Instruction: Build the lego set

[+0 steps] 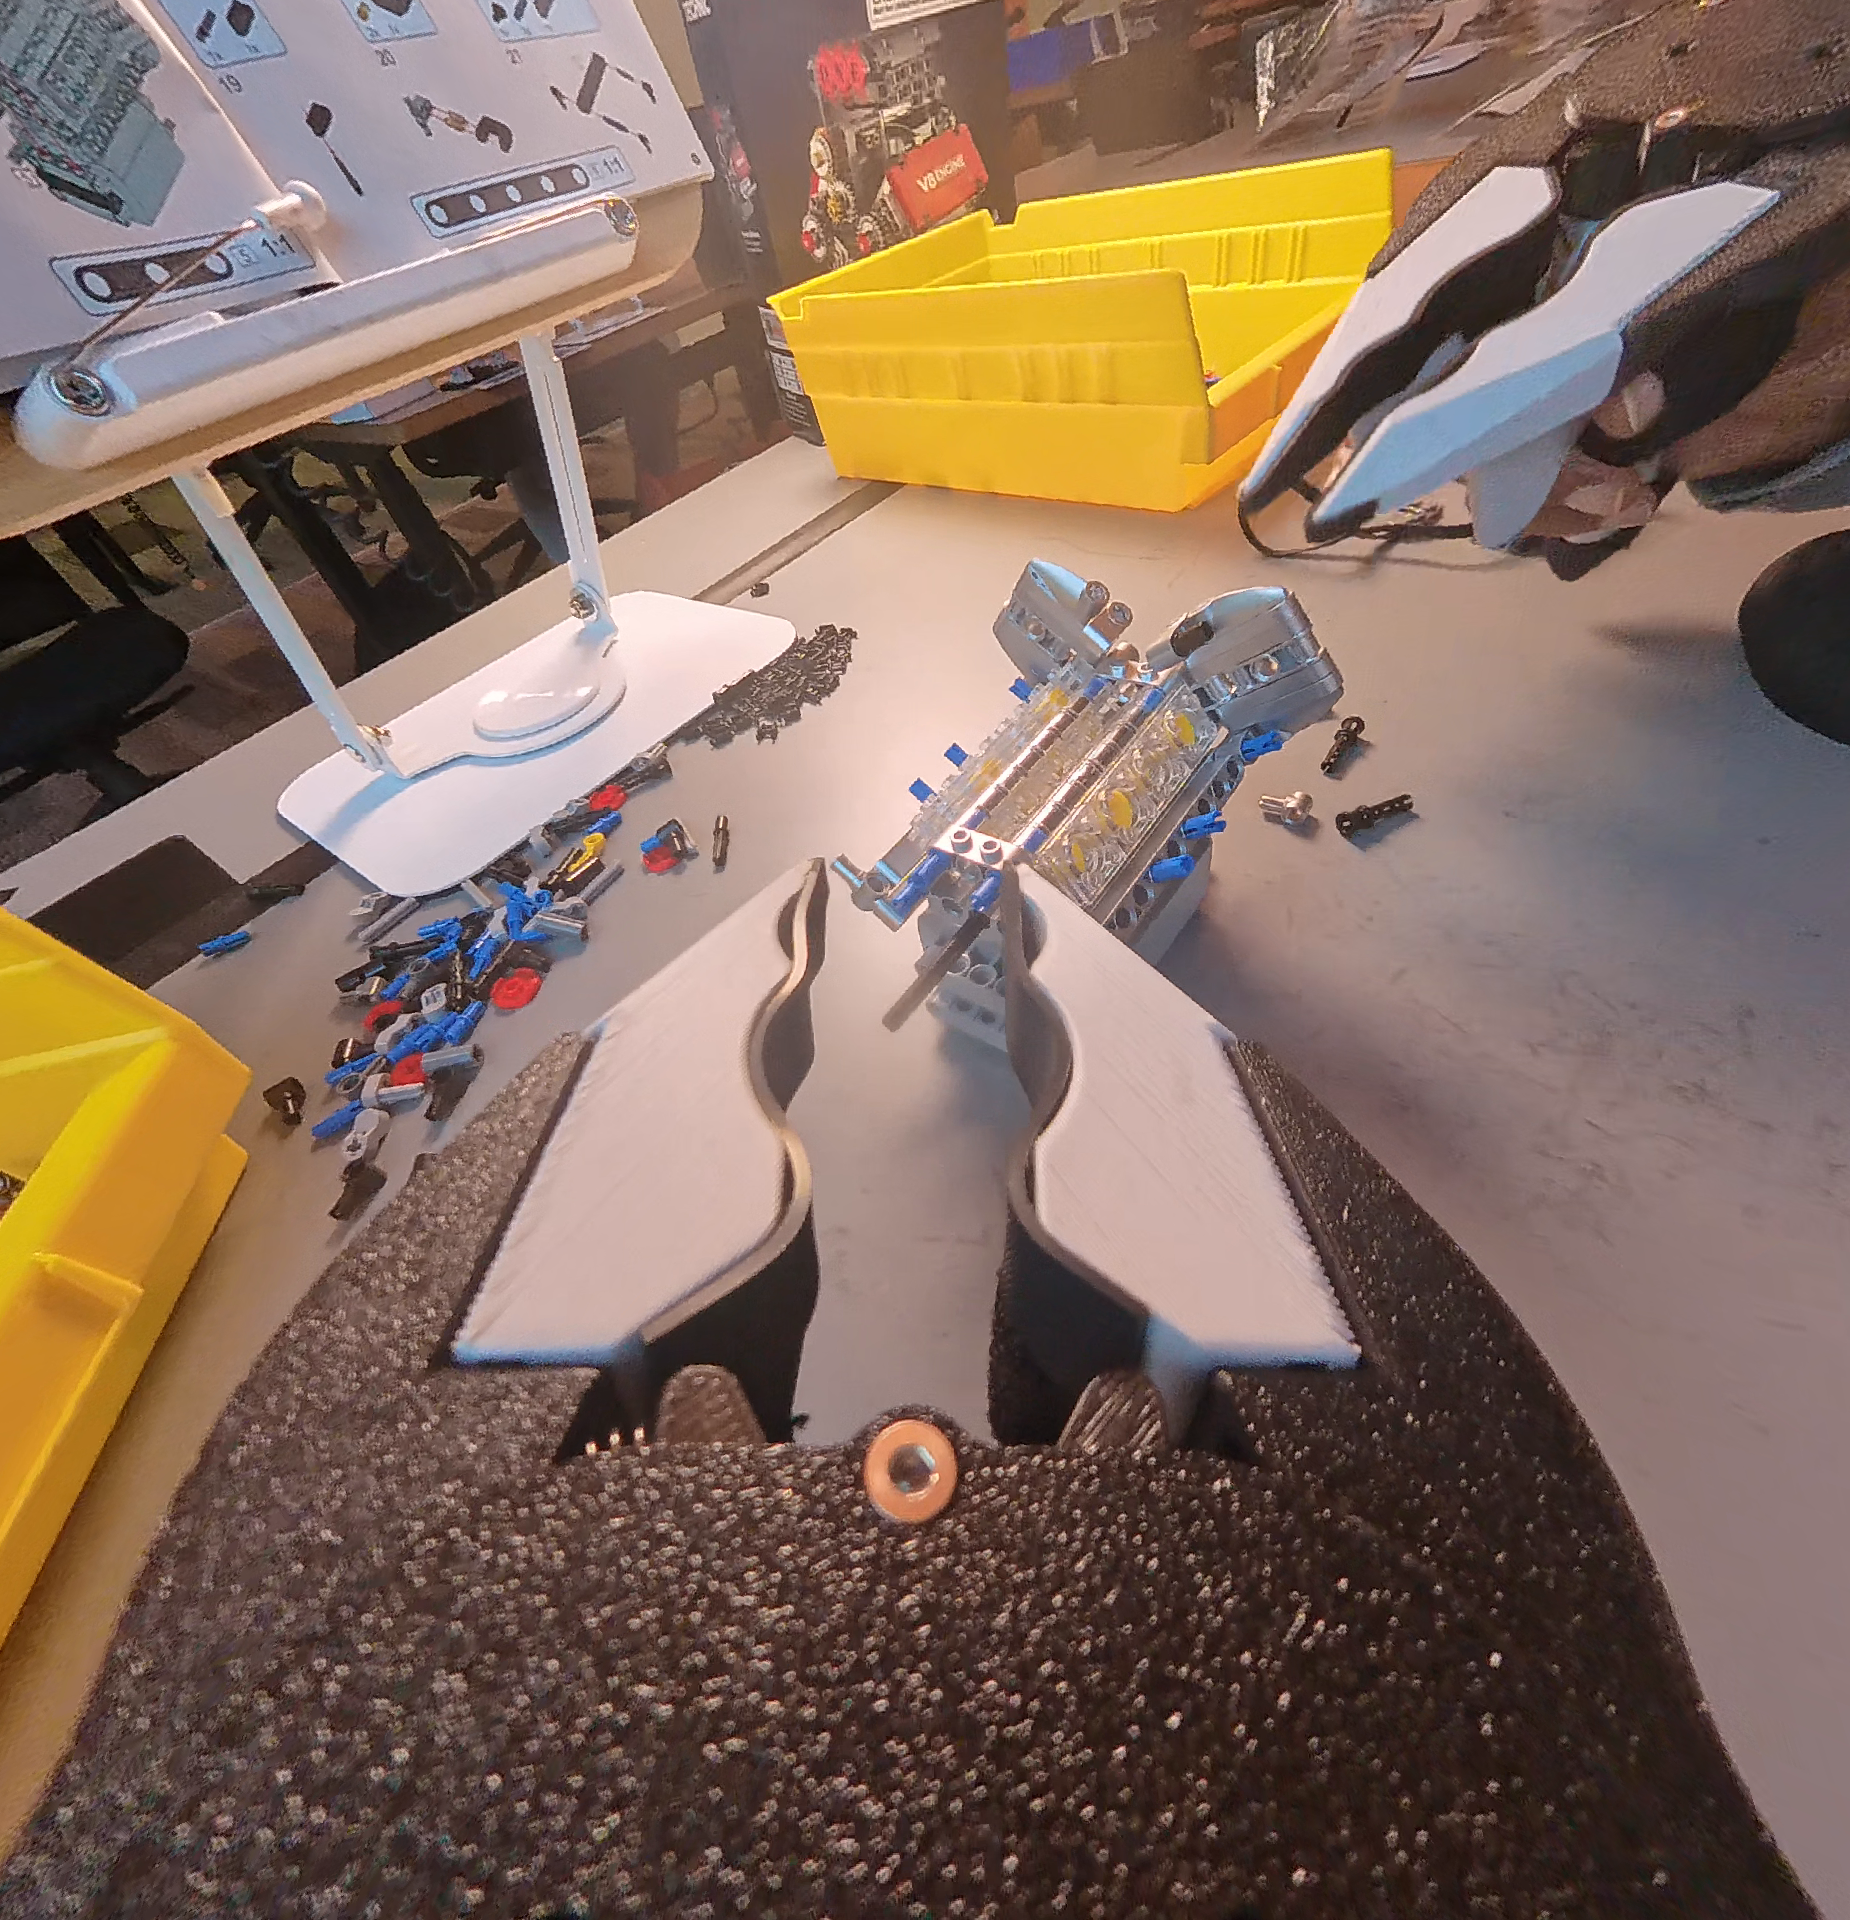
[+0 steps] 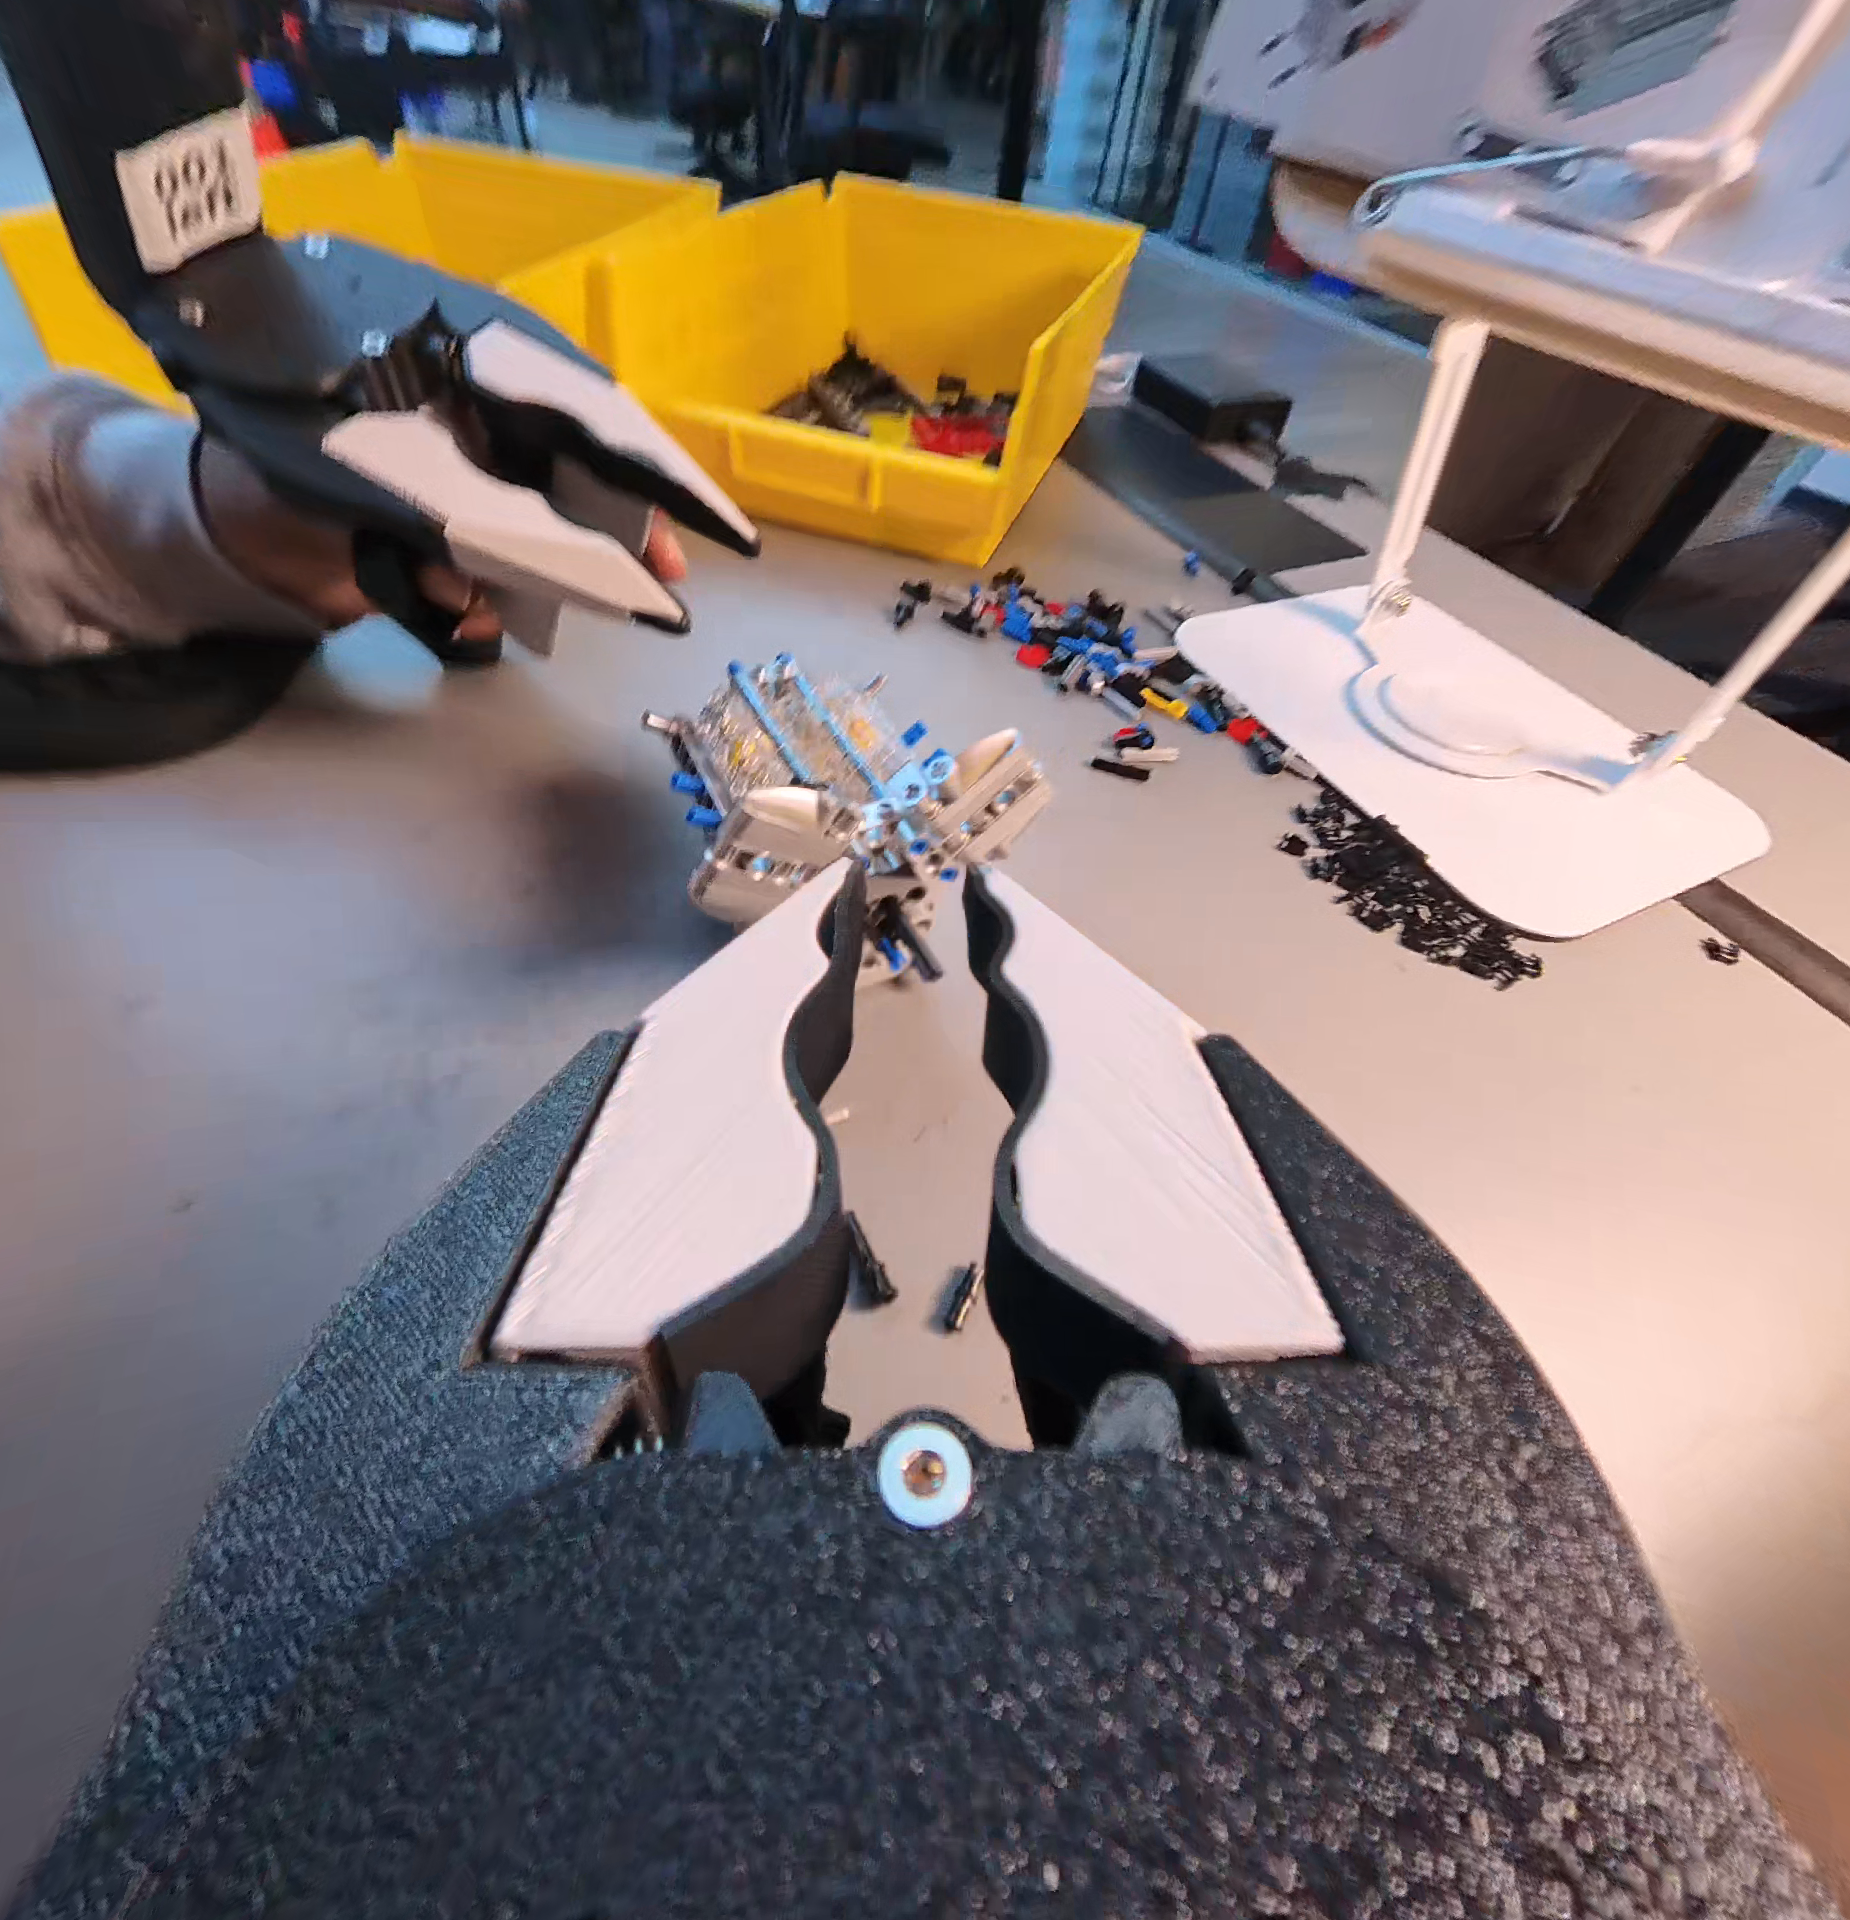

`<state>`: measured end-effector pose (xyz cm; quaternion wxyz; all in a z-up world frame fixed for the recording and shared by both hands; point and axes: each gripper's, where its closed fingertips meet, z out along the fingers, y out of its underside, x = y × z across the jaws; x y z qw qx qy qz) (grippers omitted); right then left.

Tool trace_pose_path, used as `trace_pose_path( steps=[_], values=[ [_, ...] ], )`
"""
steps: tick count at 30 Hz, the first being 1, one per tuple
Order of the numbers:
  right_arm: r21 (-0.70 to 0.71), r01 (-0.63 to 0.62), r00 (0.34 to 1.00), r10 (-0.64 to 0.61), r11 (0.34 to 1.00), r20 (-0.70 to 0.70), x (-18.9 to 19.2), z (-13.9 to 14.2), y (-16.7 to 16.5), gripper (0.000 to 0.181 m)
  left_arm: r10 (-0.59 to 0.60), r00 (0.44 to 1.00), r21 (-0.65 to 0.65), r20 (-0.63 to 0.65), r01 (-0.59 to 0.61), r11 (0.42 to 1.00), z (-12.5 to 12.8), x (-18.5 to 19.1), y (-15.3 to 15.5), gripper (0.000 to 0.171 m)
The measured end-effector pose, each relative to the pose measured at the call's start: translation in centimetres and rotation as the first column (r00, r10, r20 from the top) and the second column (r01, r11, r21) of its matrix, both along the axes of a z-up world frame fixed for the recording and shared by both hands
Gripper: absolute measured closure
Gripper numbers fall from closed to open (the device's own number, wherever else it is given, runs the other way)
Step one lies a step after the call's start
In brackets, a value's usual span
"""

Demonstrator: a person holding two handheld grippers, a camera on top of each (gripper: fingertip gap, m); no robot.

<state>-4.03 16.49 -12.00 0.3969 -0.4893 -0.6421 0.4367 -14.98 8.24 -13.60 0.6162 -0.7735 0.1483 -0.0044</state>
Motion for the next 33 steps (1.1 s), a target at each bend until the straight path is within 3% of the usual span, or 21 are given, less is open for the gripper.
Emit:
trace_pose_path(
  steps=[6, 10, 16, 33],
  values=[
    [-0.089, 0.112, 0.985, -0.122, 0.99, -0.118, -0.3, 1.6, 2.2, 0.153, 0.015, 1.0, 0.005, 0.011, -0.015, 1.0, 0.1, -0.4, 0.0, 0.14],
    [-0.119, 0.204, 0.958, -0.223, 0.972, -0.181, -0.2, 2.5, 3.8, 0.137, 0.021, 1.0, 0.007, 0.017, -0.021, 1.0, 0.2, -0.5, 0.0, 0.14],
    [-0.135, 0.321, 0.901, -0.346, 0.938, -0.261, -0.2, 3.3, 5.9, 0.134, 0.033, 0.999, 0.003, 0.021, -0.033, 0.999, 0.1, -0.7, 0.1, 0.14],
    [-0.098, 0.342, 0.896, -0.356, 0.935, -0.265, -1.0, 3.6, 4.6, 0.125, 0.036, 0.999, 0.048, 0.017, -0.036, 0.998, 1.5, -0.6, -0.3, 0.14]
  ],
)
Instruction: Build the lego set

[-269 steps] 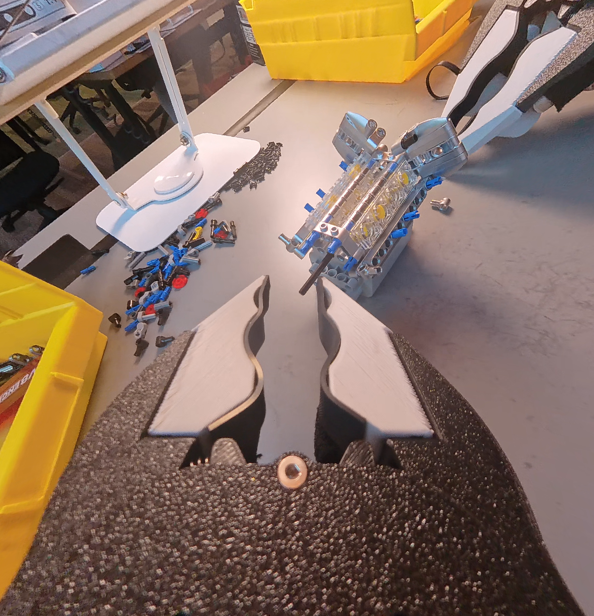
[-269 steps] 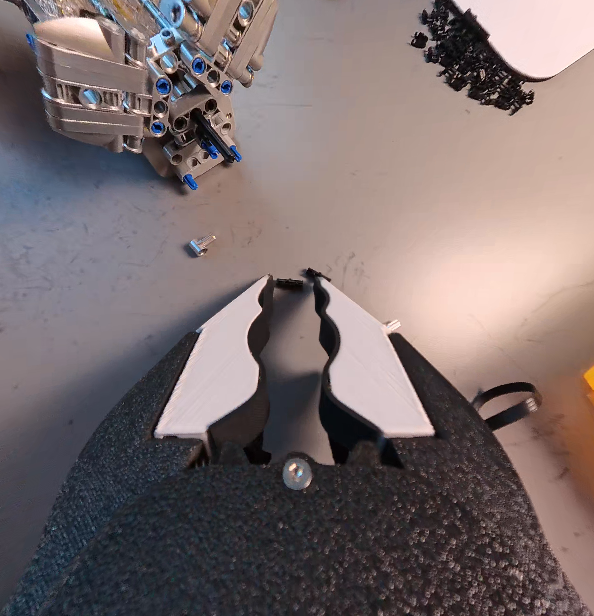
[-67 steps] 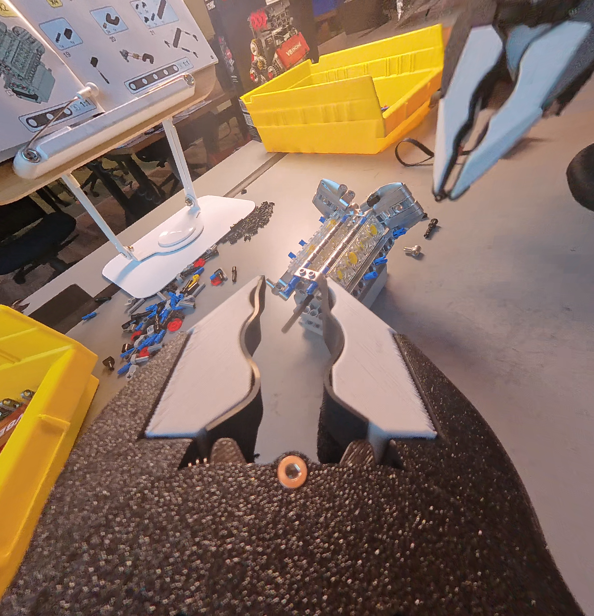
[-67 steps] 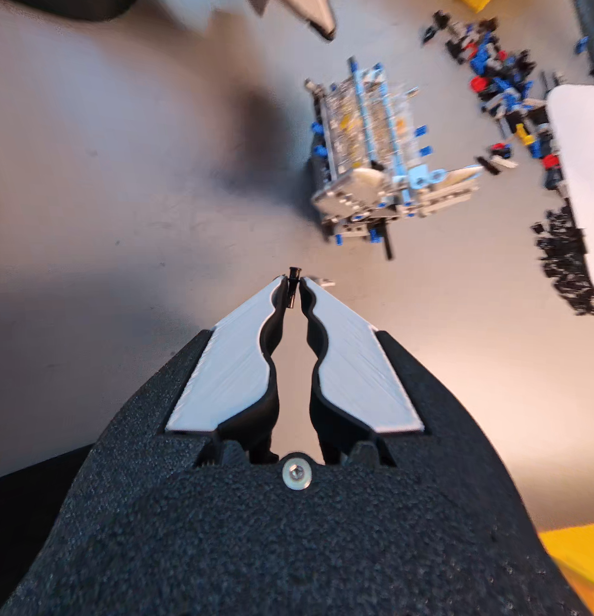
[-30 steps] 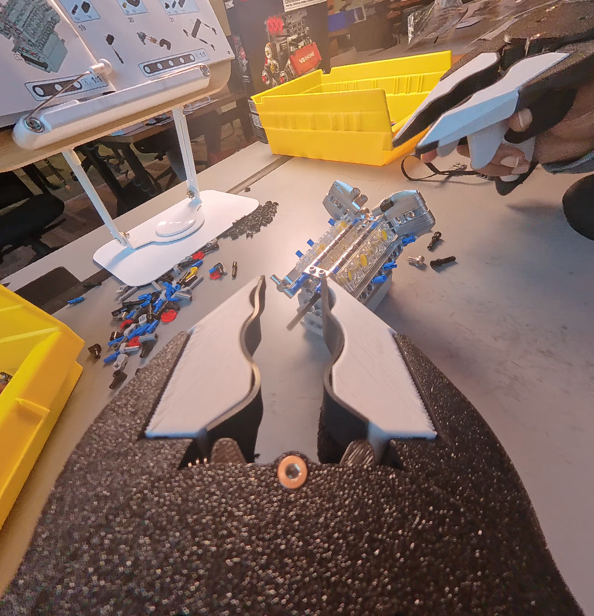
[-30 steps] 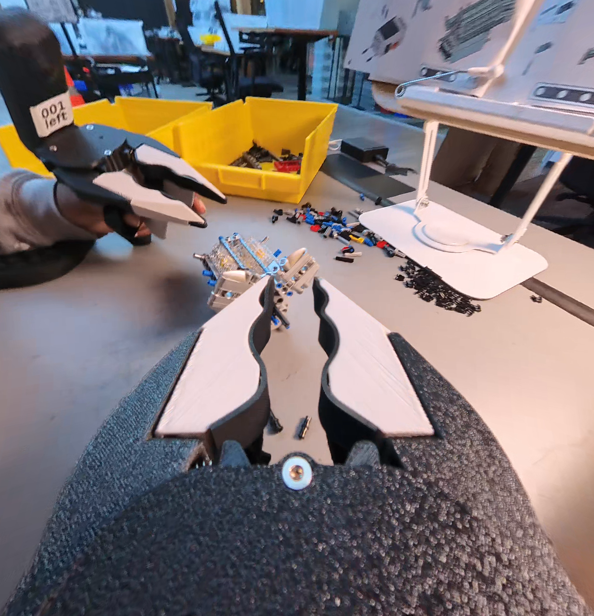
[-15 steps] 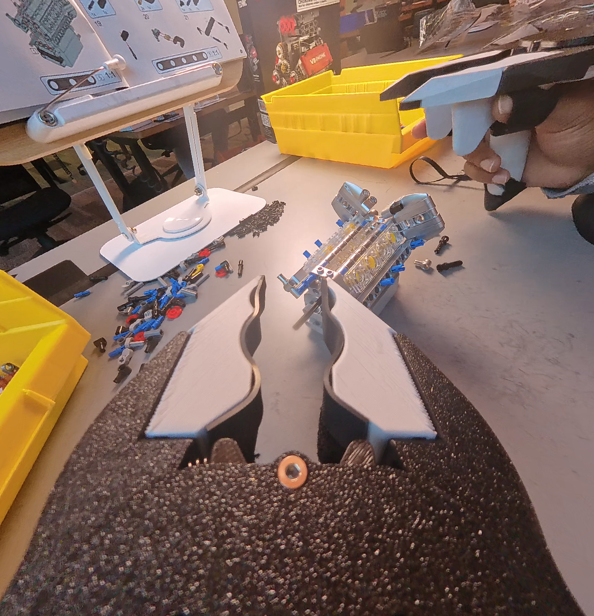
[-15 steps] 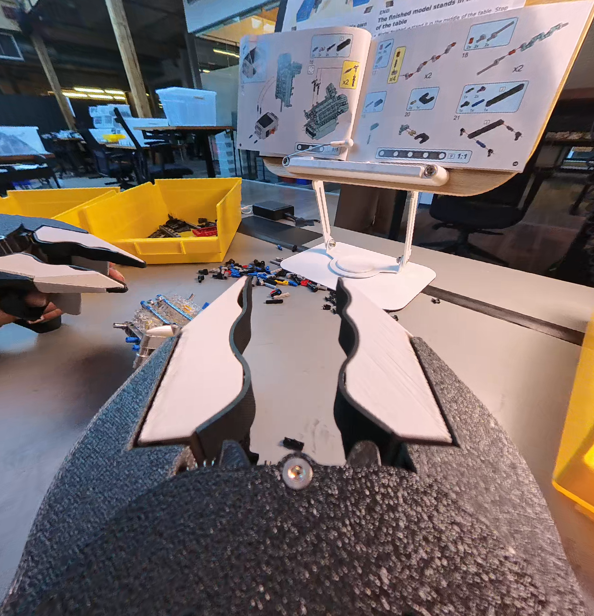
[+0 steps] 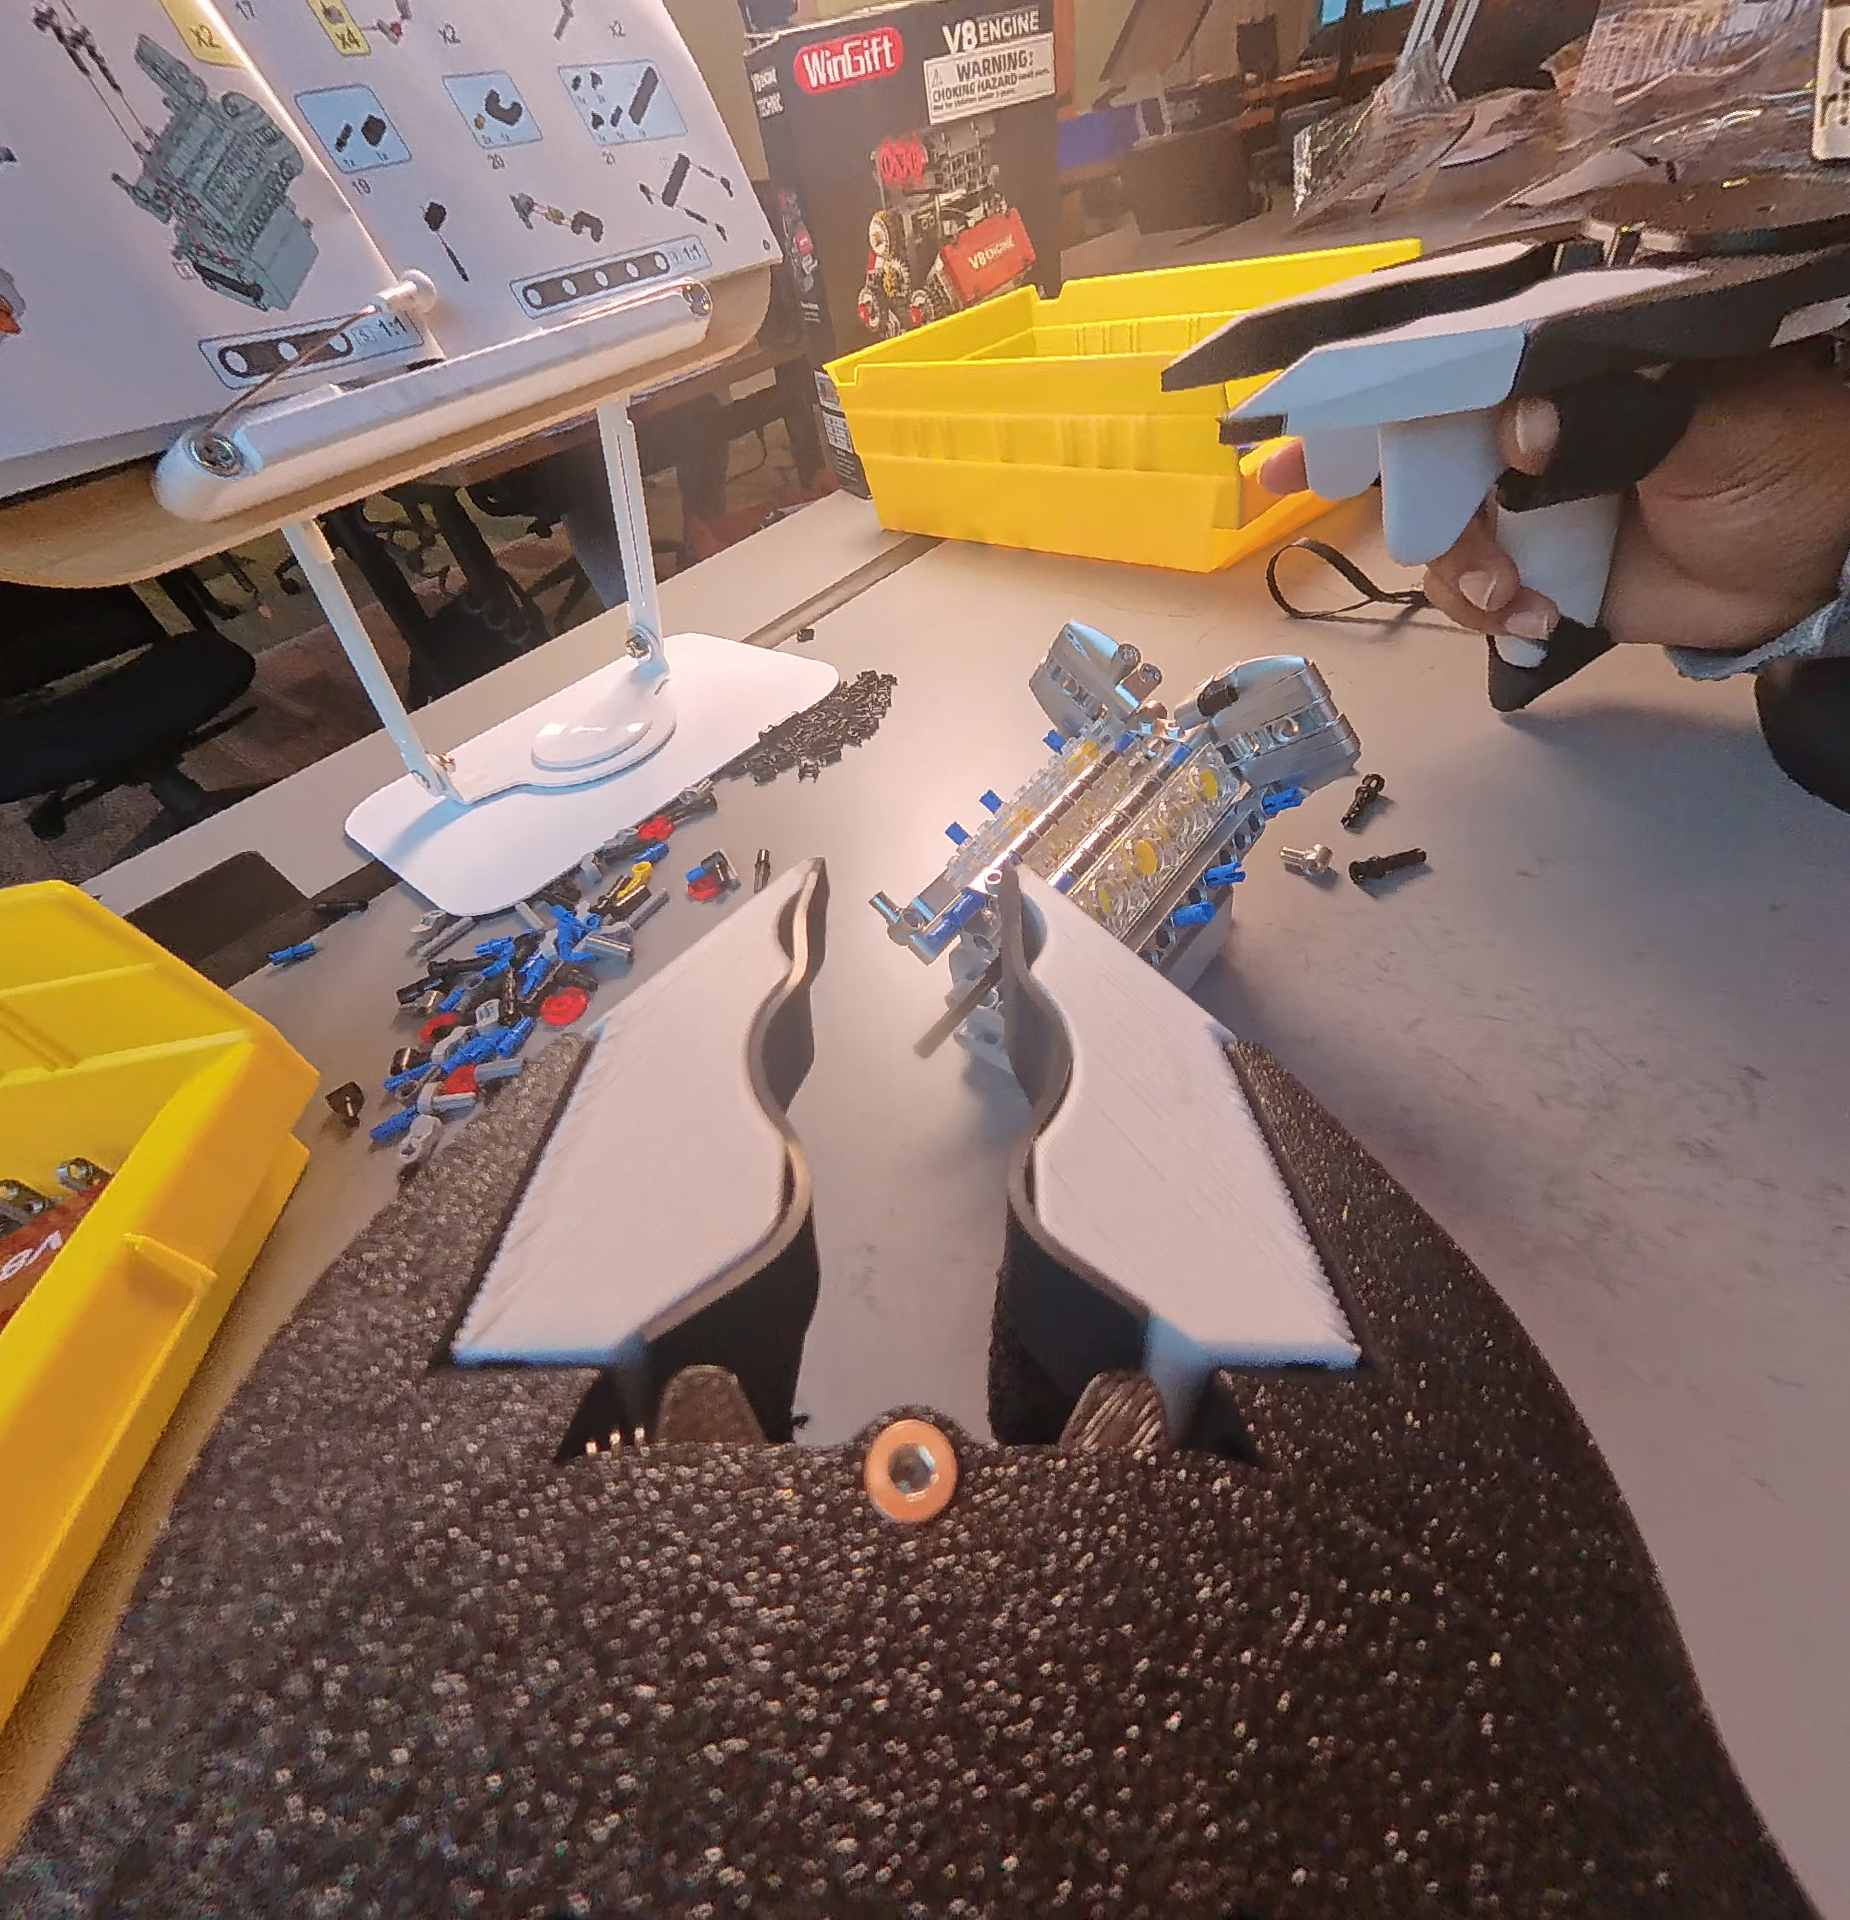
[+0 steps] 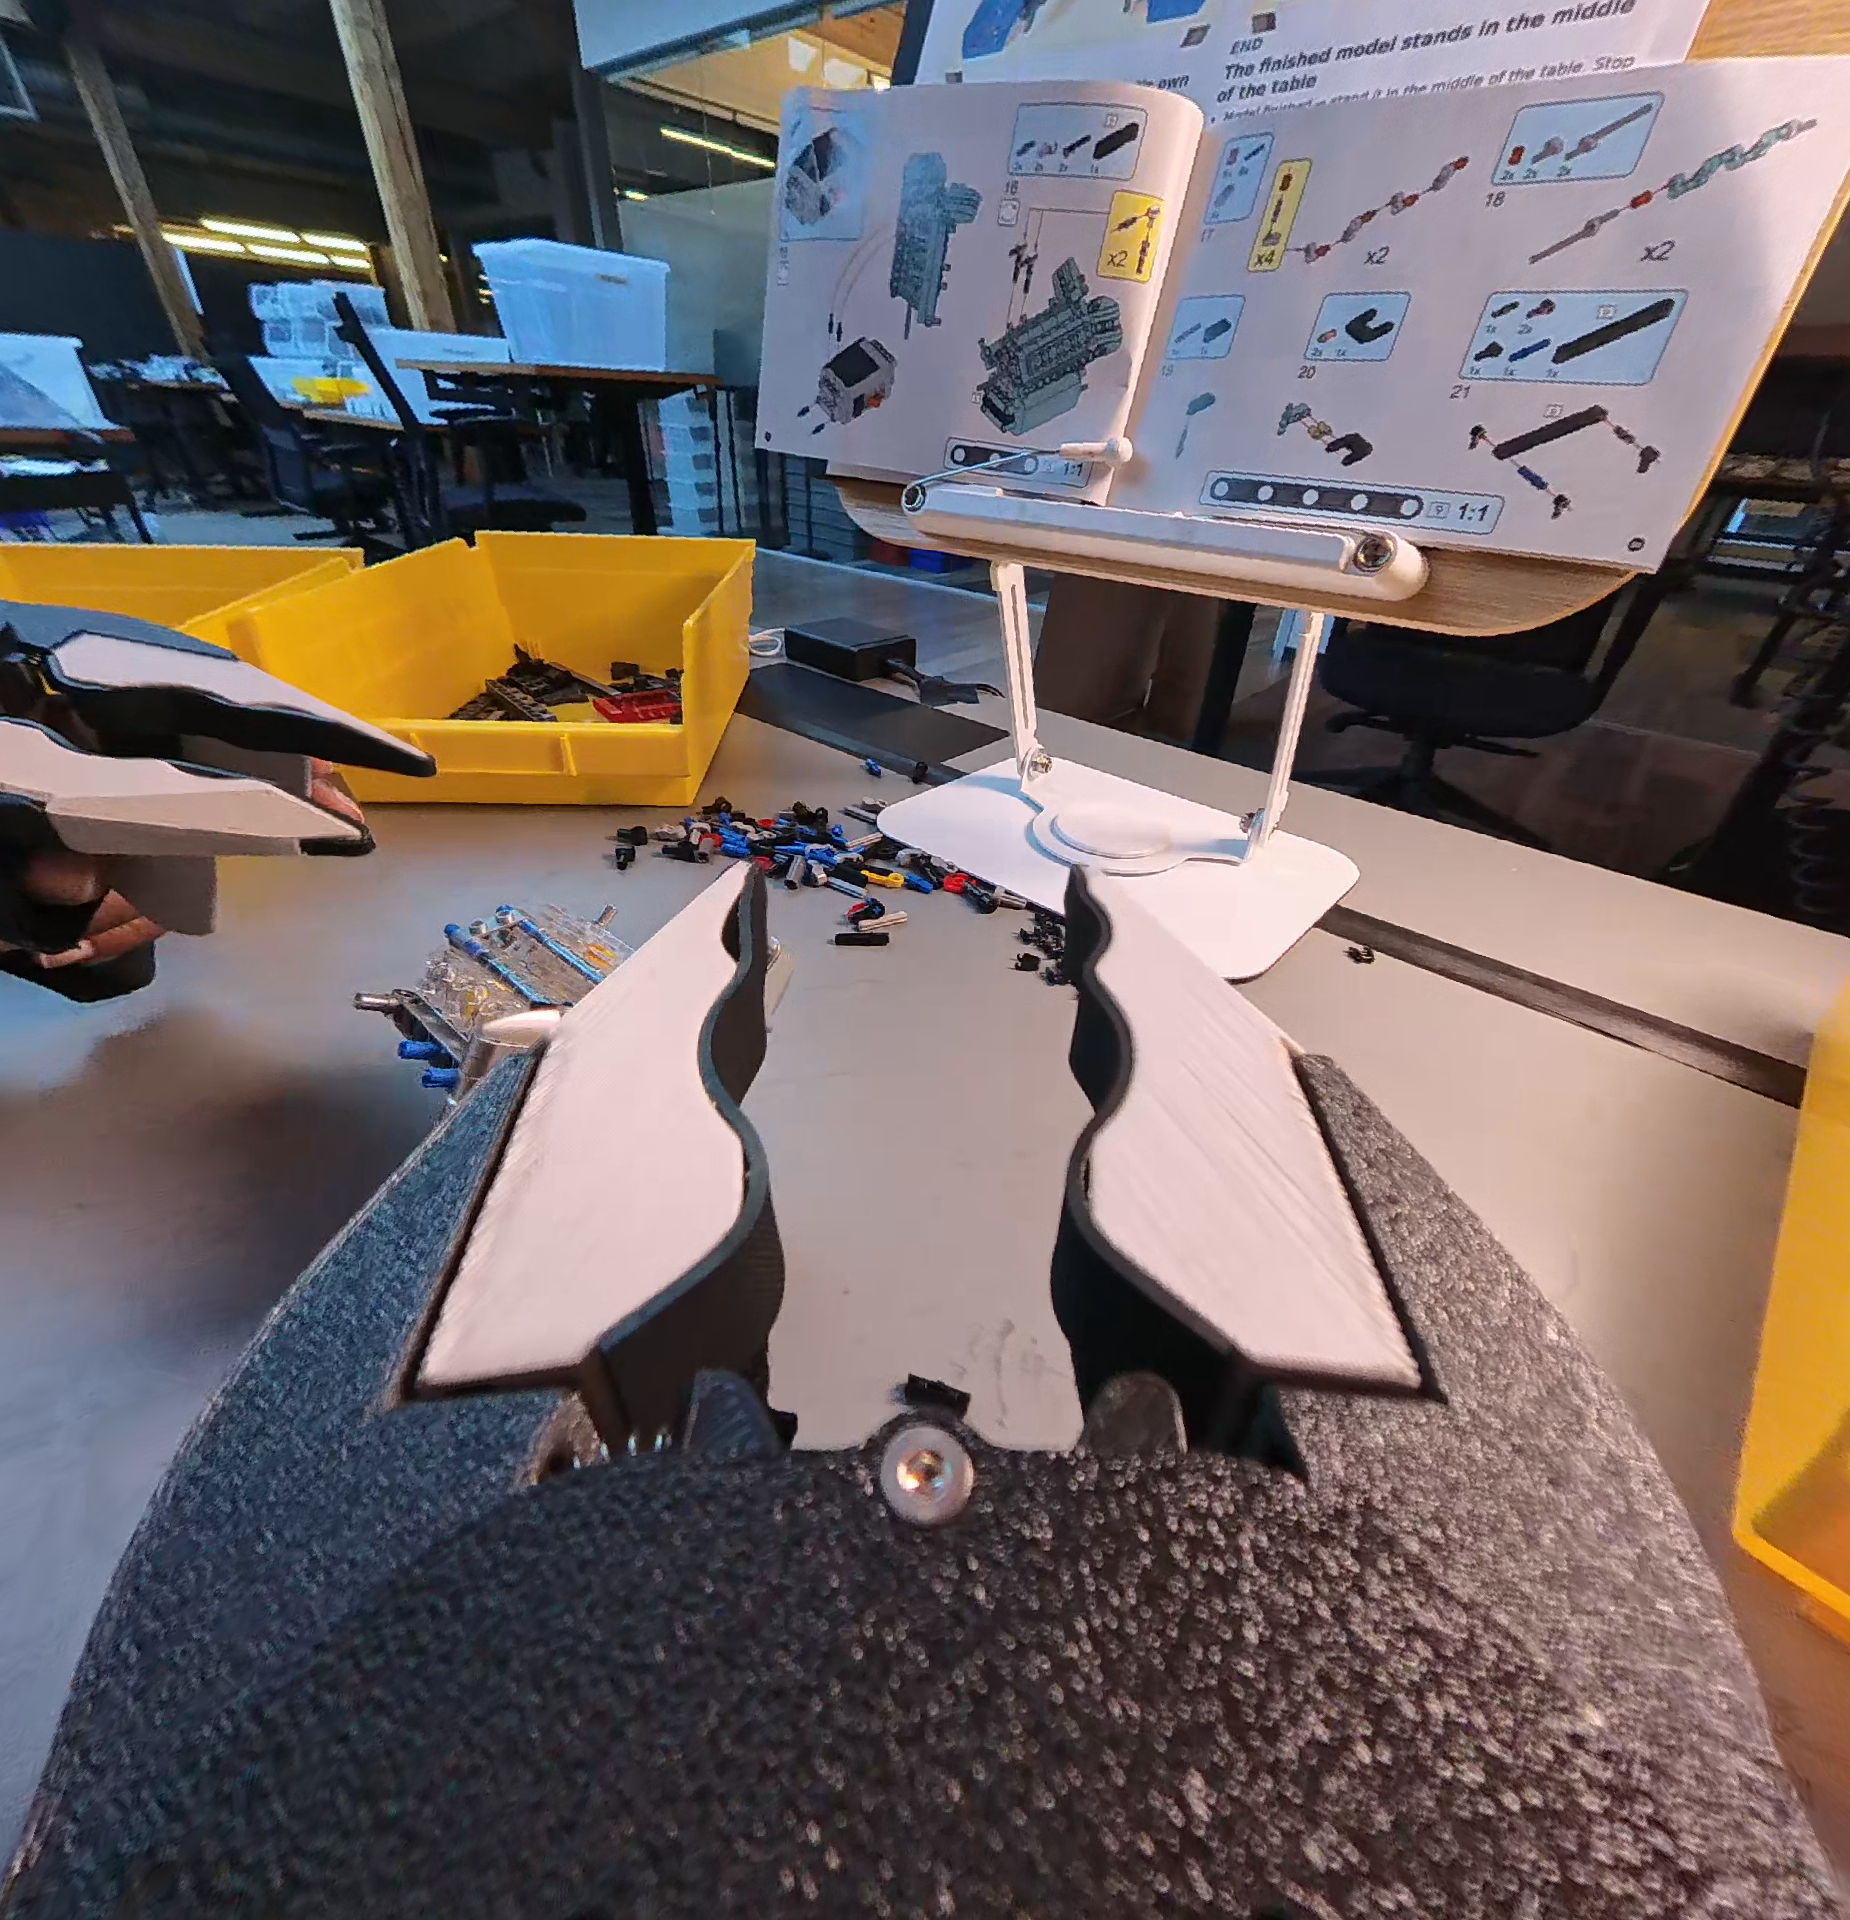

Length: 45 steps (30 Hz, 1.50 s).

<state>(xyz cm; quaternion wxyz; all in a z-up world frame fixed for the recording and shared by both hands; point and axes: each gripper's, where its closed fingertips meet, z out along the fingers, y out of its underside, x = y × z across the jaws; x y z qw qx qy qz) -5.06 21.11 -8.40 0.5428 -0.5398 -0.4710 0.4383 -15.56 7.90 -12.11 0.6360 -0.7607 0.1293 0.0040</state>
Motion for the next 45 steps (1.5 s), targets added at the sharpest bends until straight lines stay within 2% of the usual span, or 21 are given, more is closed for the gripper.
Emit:
trace_pose_path(
  steps=[13, 21, 27, 29, 33, 38, 41, 45],
  values=[
    [-0.006, 0.004, 0.999, -0.005, 1.0, -0.036, 1.2, 0.8, 0.6, 0.125, 0.03, 0.999, 0.019, 0.017, -0.031, 0.999, 0.5, 0.0, 0.0, 0.14],
    [-0.011, 0.003, 0.999, -0.004, 1.0, -0.047, 1.7, 1.1, 0.9, 0.126, 0.098, 0.993, 0.129, 0.073, -0.106, 0.986, 4.7, -2.0, -1.2, 0.14],
    [0.015, 0.005, 0.999, -0.004, 1.0, -0.045, 0.9, 1.7, 1.1, 0.127, 0.179, 0.976, 0.239, 0.123, -0.204, 0.949, 8.8, -4.7, -3.4, 0.14],
    [0.075, 0.006, 0.998, -0.001, 0.997, -0.062, -0.4, 3.6, 1.6, 0.128, 0.196, 0.969, 0.256, 0.149, -0.229, 0.939, 9.2, -5.3, -3.9, 0.14],
    [0.218, 0.014, 0.989, 0.018, 0.976, -0.144, -4.5, 9.4, 2.9, 0.135, 0.23, 0.962, 0.229, 0.147, -0.26, 0.938, 8.0, -6.0, -3.9, 0.14],
    [0.29, 0.049, 0.972, 0.022, 0.956, -0.236, -11.8, 15.1, 5.0, 0.153, 0.29, 0.957, 0.165, 0.026, -0.29, 0.943, 4.6, -6.8, -3.0, 0.142],
    [0.313, 0.115, 0.973, -0.044, 0.943, -0.225, -16.4, 15.5, 7.3, 0.166, 0.272, 0.962, 0.112, 0.023, -0.273, 0.956, 2.5, -6.4, -2.2, 0.143],
    [0.281, 0.15, 0.982, -0.109, 0.948, -0.157, -21.0, 13.8, 10.2, 0.17, 0.255, 0.967, 0.088, -0.001, -0.254, 0.963, 1.7, -5.9, -1.7, 0.142]
  ],
)
